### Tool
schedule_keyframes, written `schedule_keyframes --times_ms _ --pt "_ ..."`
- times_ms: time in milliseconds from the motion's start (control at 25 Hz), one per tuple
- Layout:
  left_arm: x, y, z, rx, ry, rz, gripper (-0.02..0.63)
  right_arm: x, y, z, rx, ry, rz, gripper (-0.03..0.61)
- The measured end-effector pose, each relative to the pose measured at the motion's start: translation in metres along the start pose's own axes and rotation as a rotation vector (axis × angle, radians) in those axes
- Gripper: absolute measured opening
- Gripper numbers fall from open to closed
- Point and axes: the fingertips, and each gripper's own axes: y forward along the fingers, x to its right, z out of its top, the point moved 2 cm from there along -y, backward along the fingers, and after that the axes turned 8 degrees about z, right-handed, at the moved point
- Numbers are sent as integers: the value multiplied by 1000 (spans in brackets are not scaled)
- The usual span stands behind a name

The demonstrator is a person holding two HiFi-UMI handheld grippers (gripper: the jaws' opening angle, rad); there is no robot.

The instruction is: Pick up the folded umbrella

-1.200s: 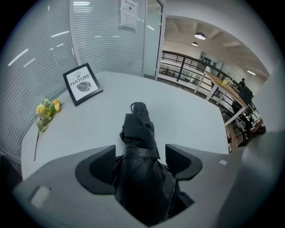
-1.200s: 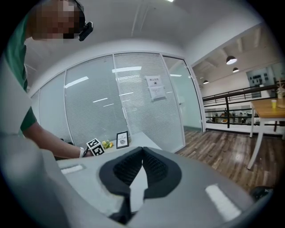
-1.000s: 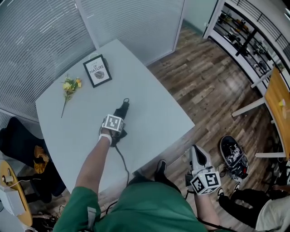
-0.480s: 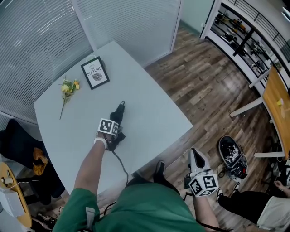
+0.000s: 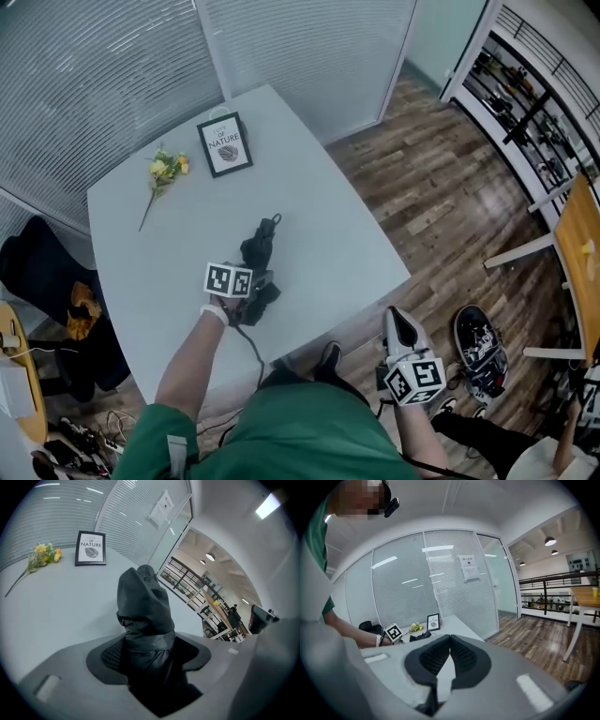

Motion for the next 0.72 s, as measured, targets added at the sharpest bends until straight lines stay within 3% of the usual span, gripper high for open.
schedule_keyframes --times_ms 320,720 --pt "36 -54 13 197 -111 -109 301 -10 15 10 -9 -33 55 4" --pt "80 -141 46 450 -165 -174 301 -25 33 33 13 -96 107 4"
